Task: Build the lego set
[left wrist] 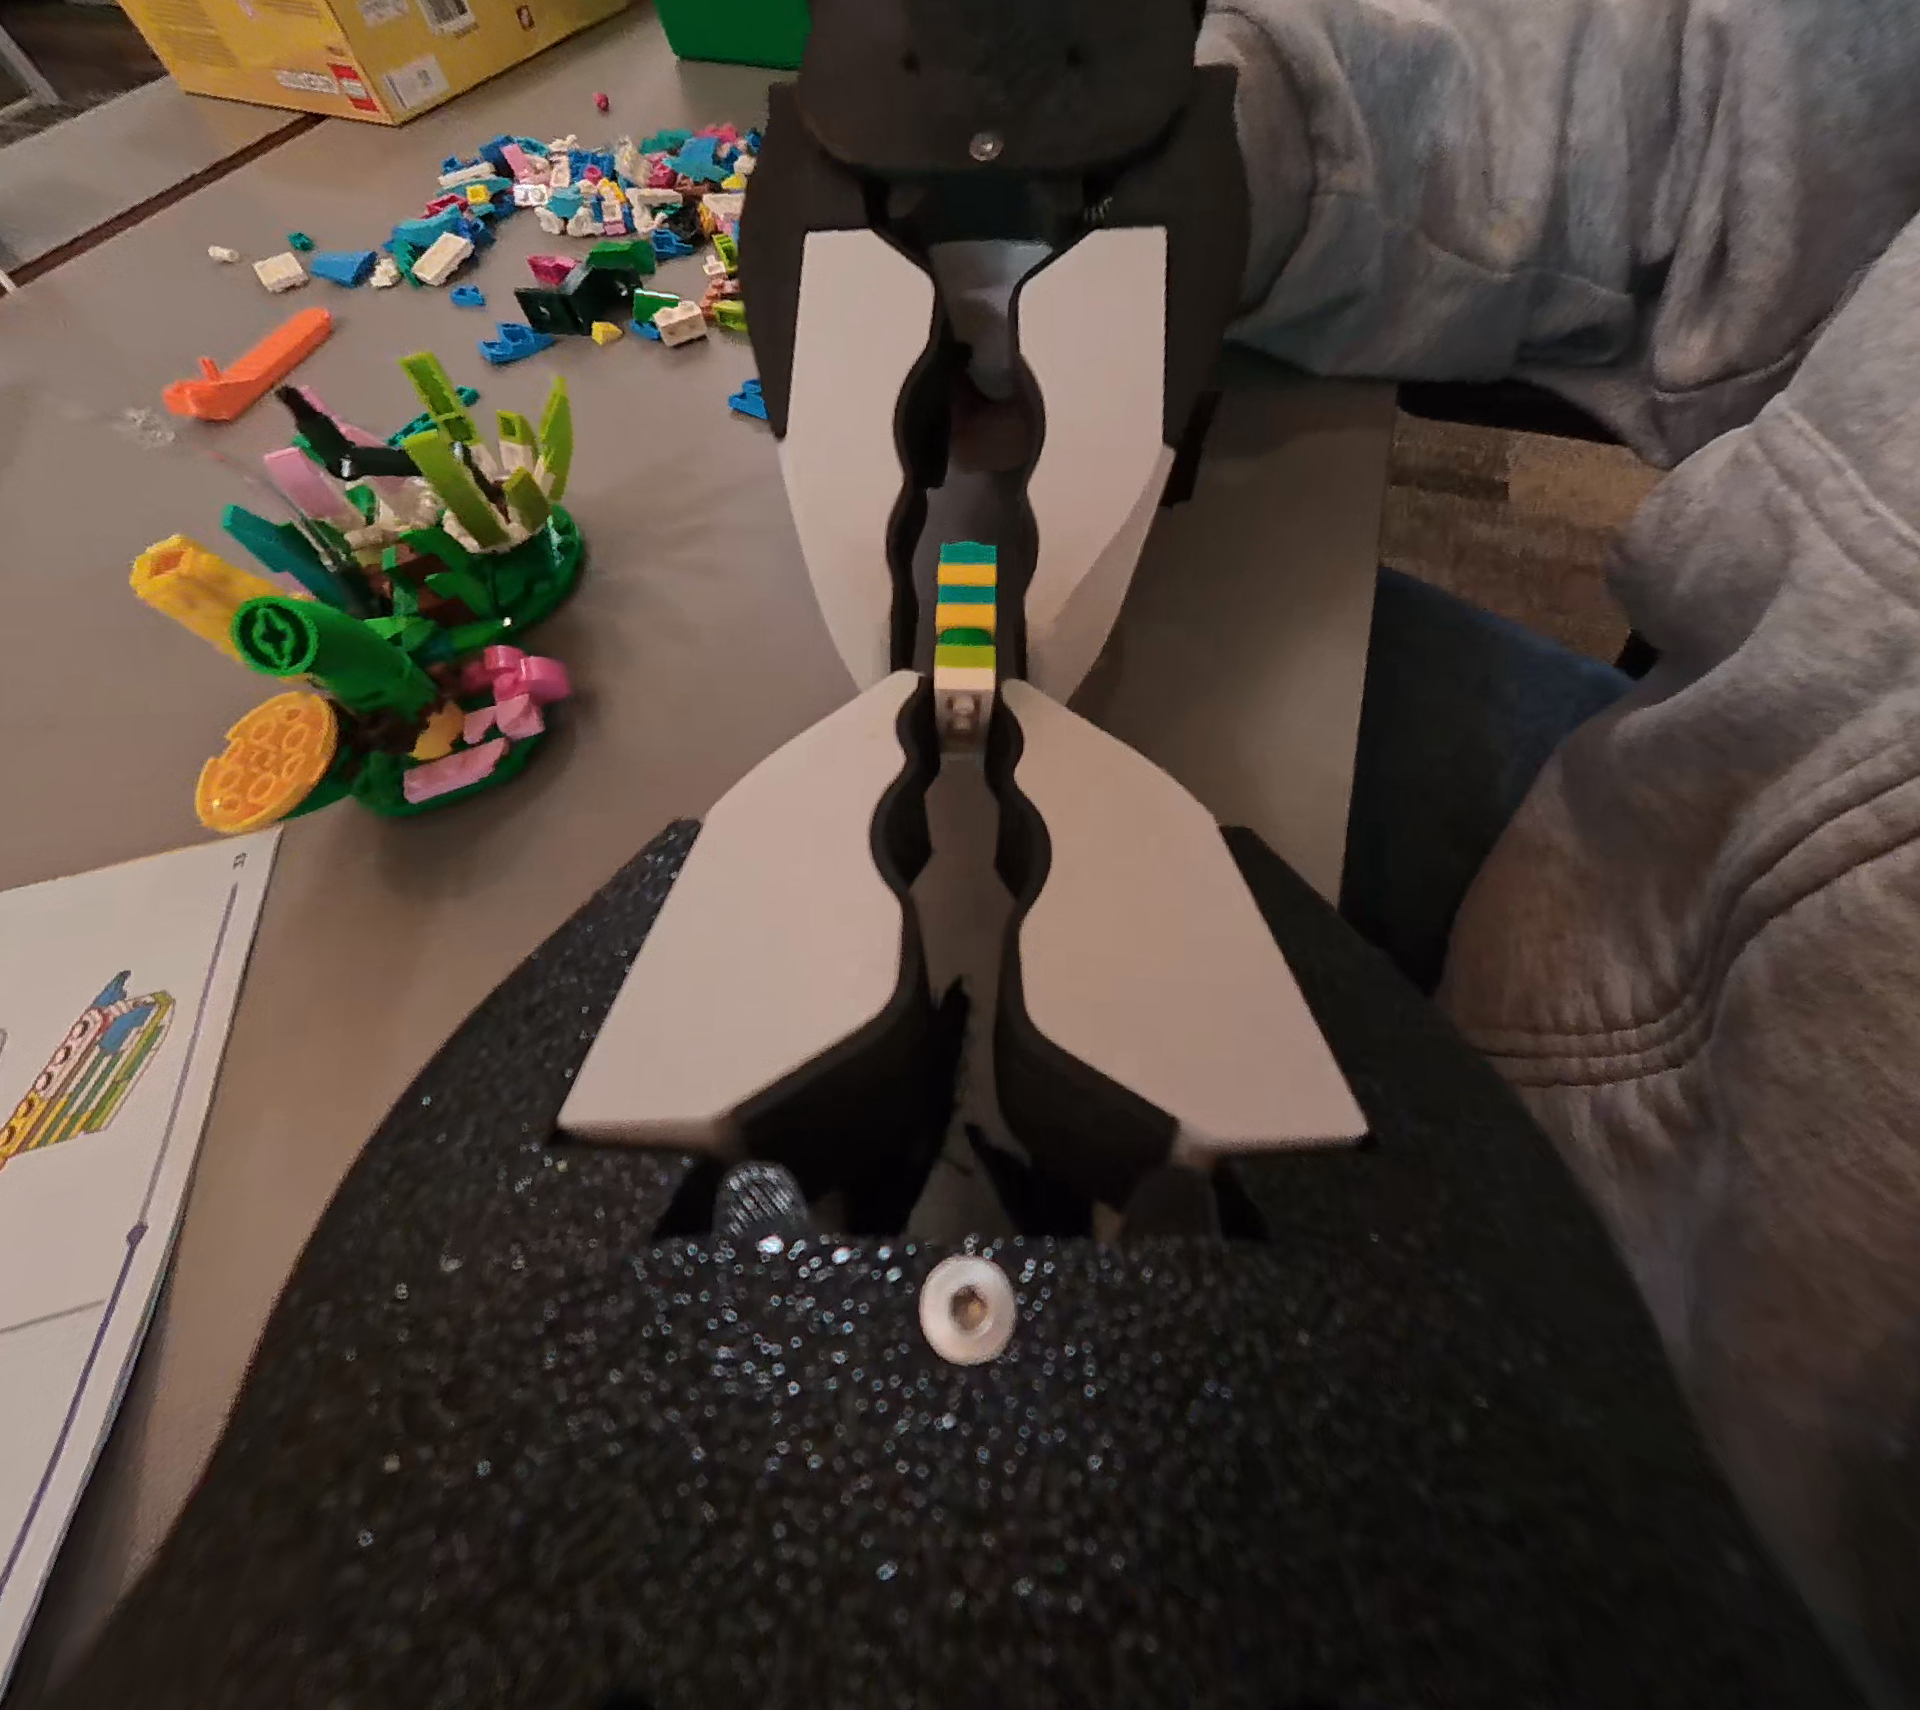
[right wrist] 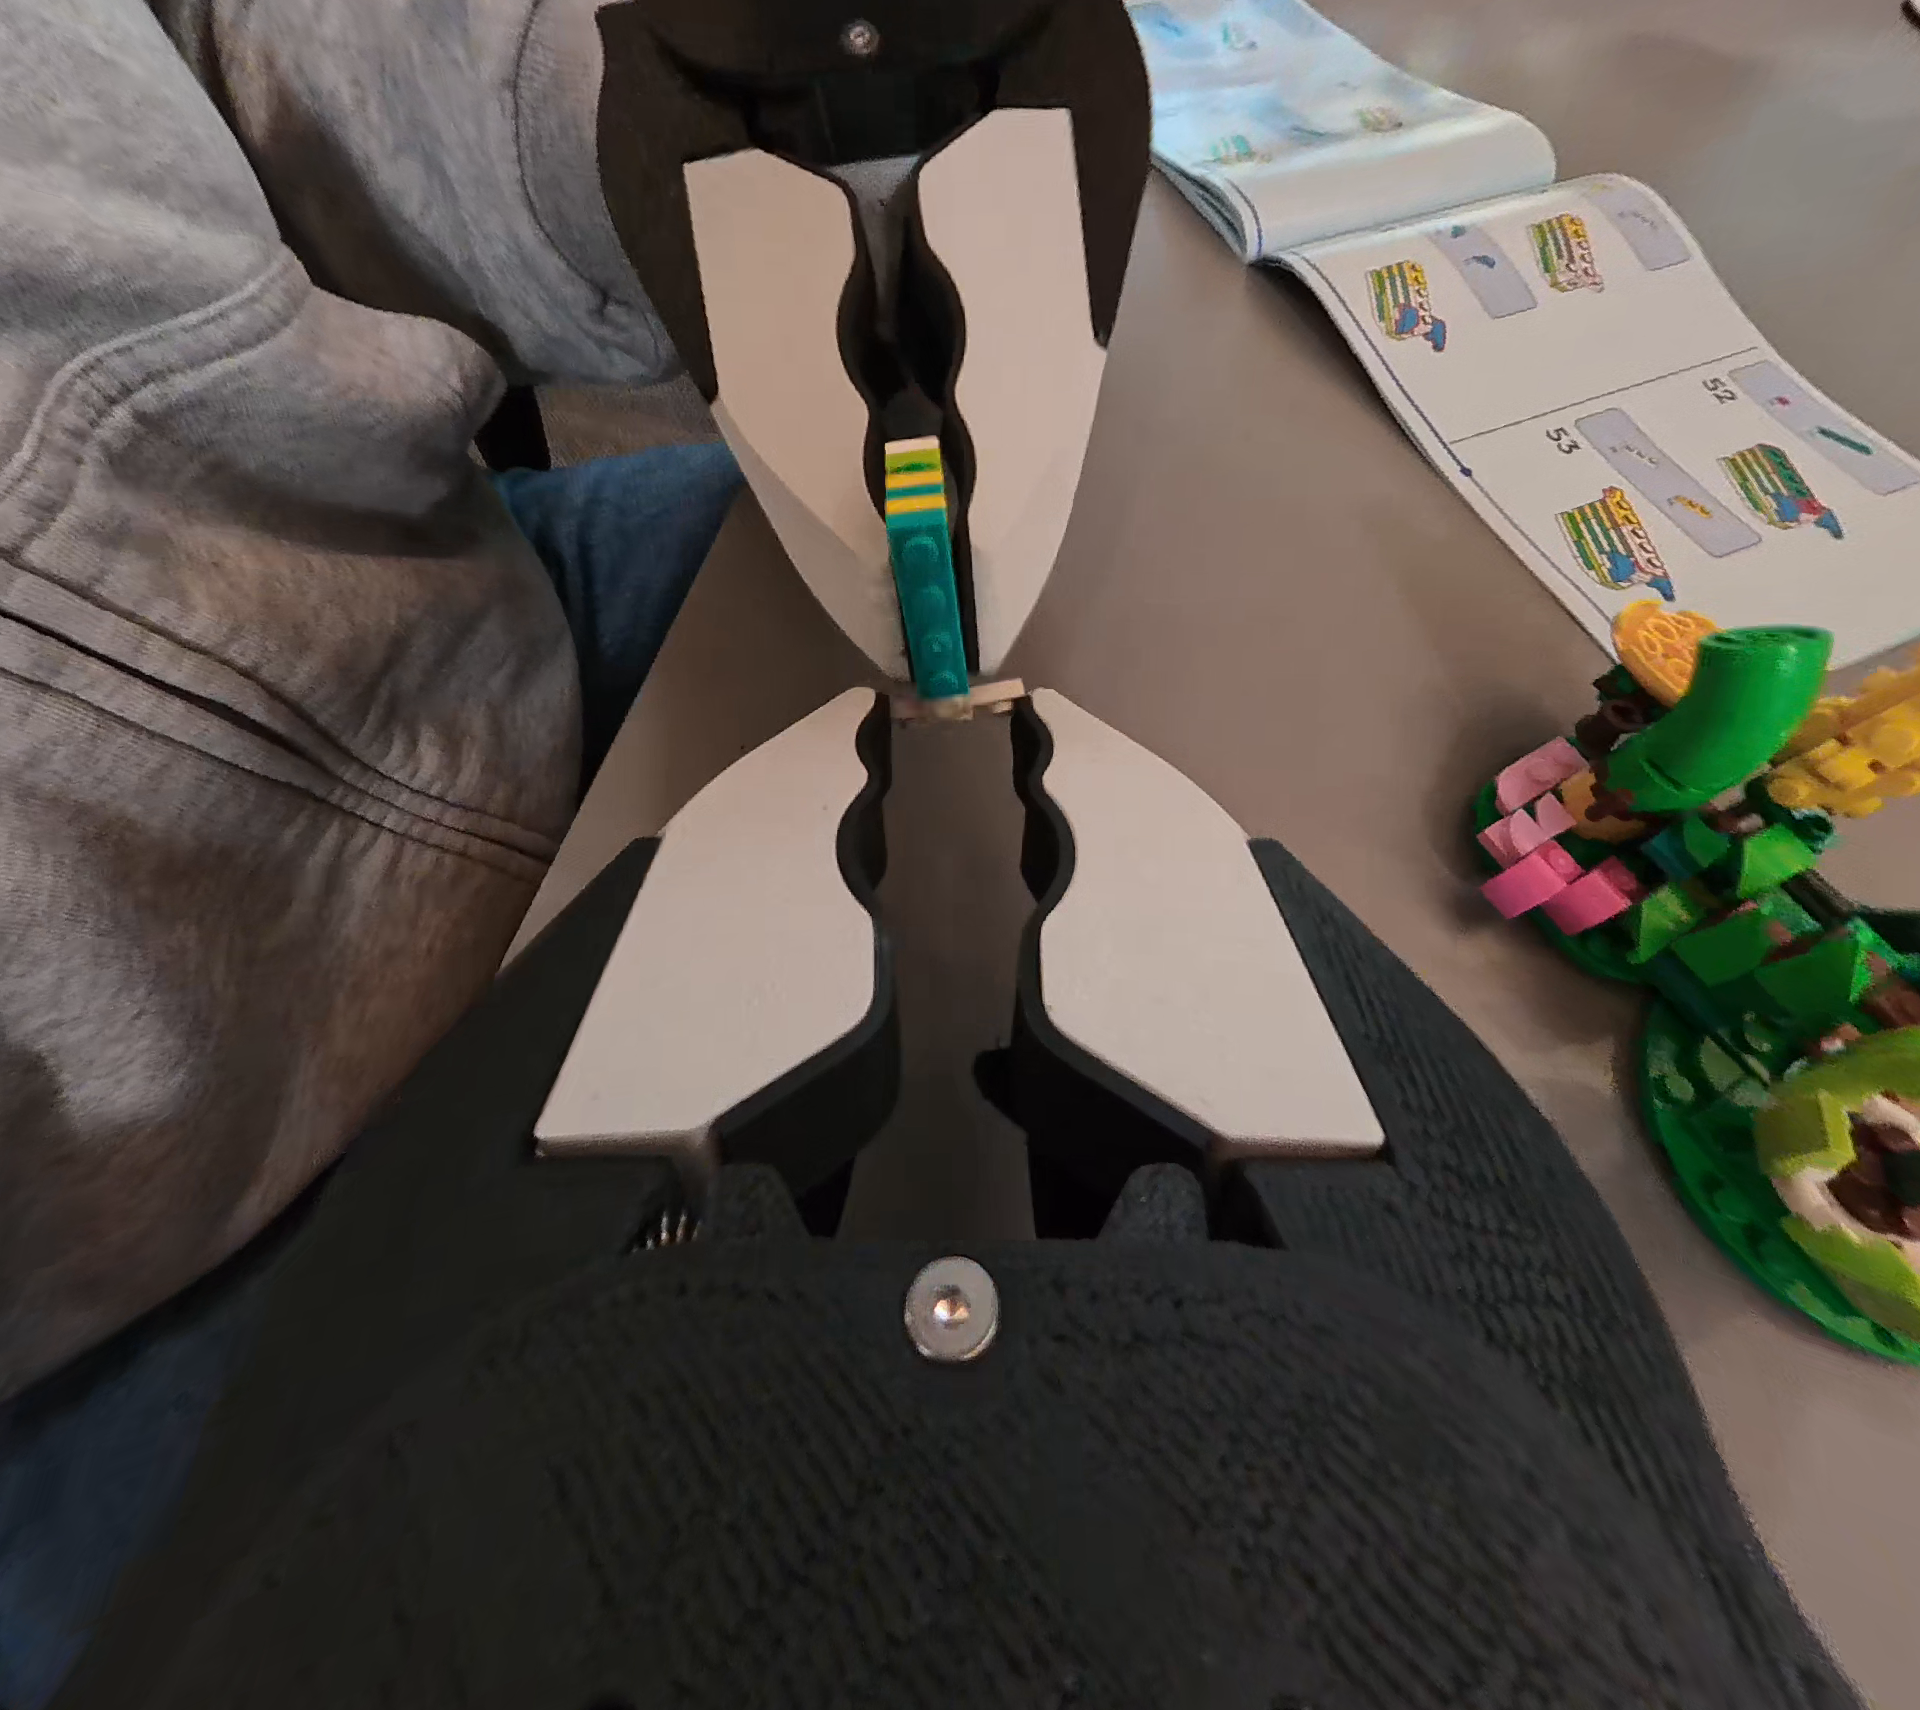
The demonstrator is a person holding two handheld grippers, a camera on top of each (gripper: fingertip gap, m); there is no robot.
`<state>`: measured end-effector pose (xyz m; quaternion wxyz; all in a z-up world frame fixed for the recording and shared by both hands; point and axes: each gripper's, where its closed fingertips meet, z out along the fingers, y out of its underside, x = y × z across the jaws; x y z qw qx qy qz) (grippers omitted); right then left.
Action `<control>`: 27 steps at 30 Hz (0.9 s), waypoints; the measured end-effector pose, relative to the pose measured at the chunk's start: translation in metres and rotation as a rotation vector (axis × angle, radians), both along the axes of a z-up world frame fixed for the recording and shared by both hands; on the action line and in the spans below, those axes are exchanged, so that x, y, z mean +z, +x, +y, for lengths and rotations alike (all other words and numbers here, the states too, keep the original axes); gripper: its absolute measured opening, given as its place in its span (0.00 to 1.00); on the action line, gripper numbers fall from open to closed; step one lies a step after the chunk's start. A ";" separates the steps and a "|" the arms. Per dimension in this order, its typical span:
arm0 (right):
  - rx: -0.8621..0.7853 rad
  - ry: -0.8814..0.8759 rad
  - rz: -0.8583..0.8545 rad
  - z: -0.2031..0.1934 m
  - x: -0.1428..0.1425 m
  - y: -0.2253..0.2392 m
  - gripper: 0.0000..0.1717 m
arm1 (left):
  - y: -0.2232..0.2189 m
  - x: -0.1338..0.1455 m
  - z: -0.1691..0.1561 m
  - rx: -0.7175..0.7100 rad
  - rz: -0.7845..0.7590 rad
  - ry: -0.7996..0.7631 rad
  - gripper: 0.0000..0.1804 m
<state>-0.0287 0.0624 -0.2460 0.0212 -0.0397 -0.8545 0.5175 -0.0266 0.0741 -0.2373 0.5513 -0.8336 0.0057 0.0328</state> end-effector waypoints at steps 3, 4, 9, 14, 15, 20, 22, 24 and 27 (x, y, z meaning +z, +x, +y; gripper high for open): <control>-0.025 -0.024 -0.004 0.007 0.004 -0.004 0.12 | -0.007 0.000 -0.005 0.038 -0.003 0.001 0.05; -0.033 -0.024 0.004 0.008 0.004 -0.006 0.12 | -0.008 0.001 -0.006 0.045 0.002 0.003 0.05; -0.050 -0.032 0.070 0.007 0.010 -0.007 0.12 | -0.010 -0.002 -0.006 0.057 0.090 -0.018 0.05; -0.077 0.044 0.191 0.007 0.004 -0.010 0.12 | -0.009 -0.006 -0.005 0.062 0.216 -0.043 0.05; -0.084 0.069 0.229 0.007 0.002 -0.011 0.12 | -0.008 -0.006 -0.005 0.063 0.242 -0.048 0.05; -0.097 0.136 0.390 0.005 -0.002 -0.010 0.12 | -0.008 -0.010 -0.006 0.068 0.380 -0.069 0.05; -0.102 0.154 0.452 0.004 -0.002 -0.010 0.12 | -0.010 -0.009 -0.007 0.084 0.435 -0.063 0.05; -0.116 0.168 0.523 0.004 -0.002 -0.010 0.12 | -0.012 -0.009 -0.008 0.103 0.496 -0.060 0.05; -0.148 0.199 0.648 0.003 -0.001 -0.014 0.12 | -0.013 -0.011 -0.008 0.121 0.584 -0.076 0.05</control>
